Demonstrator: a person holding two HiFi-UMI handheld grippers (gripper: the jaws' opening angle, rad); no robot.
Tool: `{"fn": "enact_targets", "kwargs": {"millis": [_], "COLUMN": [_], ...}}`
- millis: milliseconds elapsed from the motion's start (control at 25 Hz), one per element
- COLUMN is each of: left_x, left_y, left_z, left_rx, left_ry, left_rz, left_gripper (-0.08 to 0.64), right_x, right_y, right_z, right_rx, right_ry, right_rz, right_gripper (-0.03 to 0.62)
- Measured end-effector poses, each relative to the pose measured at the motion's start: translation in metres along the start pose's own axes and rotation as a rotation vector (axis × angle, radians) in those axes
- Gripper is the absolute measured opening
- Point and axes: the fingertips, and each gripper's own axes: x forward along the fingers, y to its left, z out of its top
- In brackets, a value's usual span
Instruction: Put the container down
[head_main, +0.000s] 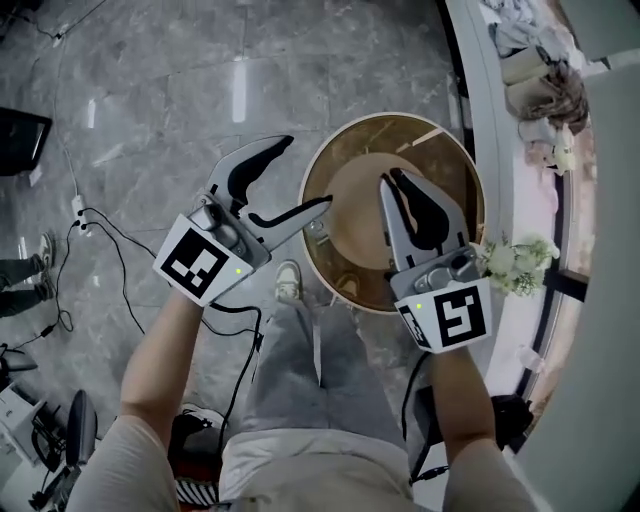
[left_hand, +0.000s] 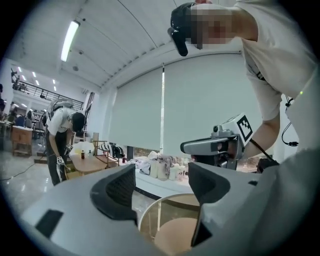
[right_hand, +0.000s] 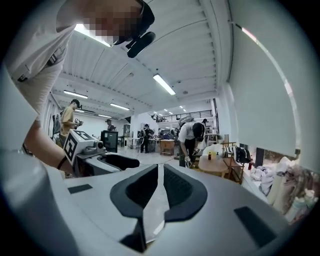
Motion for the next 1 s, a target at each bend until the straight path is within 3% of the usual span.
{"fn": "enact_targets", "kwargs": {"millis": [280,480,680,880,1000], "left_x": [-0.009,-0.017,-0.028,-0.046,-0.056], "left_y": [-0.004,-0.028,-0.045,-0.067,-0.072], "left_z": [0.095,0.153,0.219,0.296,0.329], "left_rx": [0.023,0.01,0.051,0.076,0.105], "left_ry": [-0.019,-0.009,-0.036,-0.092,-0.11], "left_rz": [0.081,0.045,0.067,0.082,0.129], "left_gripper": [0.308,0.299,0.261,0.222,0.208], "right_x": [-0.029,-0.052,-0.082,-0.106,-0.12], "right_y": [-0.03,-0.04,-0.032,-0.024,-0.019], "right_z": [0.101,0.171,0.232,0.285,0.314], "right_rx": [-0.001,-0.014,-0.018,-0.084,-0.102], "right_ry": [-0.041,-0.038,-0.039,-0.098,-0.14], "right_rz": [-0.08,-0.132,-0.139,-0.16,-0.162], "right_gripper": [0.03,0.028,0.028,0.028,0.028]}}
